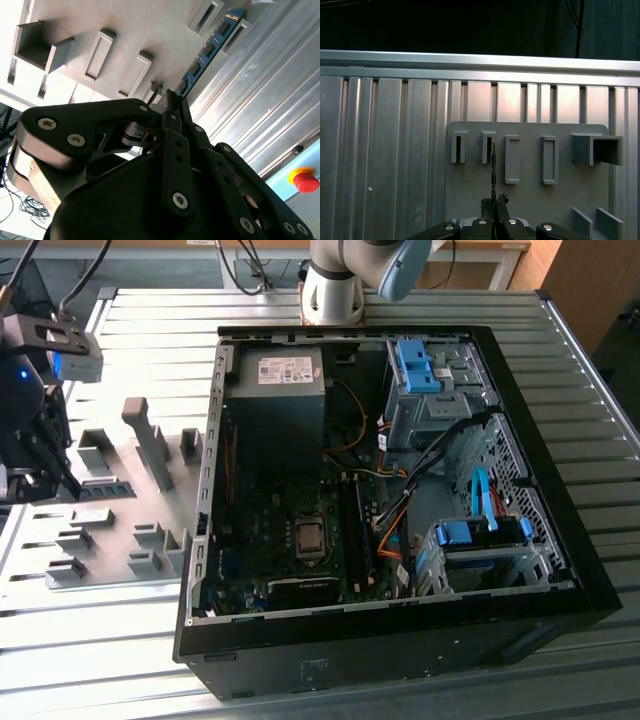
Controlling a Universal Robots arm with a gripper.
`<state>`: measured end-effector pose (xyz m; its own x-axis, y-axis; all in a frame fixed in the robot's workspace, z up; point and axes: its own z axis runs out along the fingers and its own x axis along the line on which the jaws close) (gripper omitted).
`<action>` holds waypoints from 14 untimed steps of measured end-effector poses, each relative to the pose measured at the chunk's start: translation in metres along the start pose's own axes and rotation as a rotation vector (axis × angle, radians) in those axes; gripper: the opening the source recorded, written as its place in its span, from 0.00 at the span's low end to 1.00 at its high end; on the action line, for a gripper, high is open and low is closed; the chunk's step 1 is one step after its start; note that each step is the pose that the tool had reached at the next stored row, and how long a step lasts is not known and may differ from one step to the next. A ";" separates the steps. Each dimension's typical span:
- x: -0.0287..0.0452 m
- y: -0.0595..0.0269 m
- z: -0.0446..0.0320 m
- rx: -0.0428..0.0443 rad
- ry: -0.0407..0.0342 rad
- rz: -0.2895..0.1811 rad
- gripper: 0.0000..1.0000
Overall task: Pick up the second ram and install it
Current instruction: 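Pick up the second ram and move it above second insertion slot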
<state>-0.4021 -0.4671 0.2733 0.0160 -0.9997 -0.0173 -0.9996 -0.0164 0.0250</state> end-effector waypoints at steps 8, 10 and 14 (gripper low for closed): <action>-0.0001 0.0001 -0.0035 0.0001 -0.0001 0.000 0.14; -0.0001 0.0001 -0.0042 0.0002 -0.0001 0.000 0.14; -0.0001 0.0001 -0.0052 0.0001 -0.0001 0.000 0.14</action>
<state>-0.4021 -0.4671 0.2785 0.0160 -0.9997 -0.0174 -0.9996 -0.0164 0.0250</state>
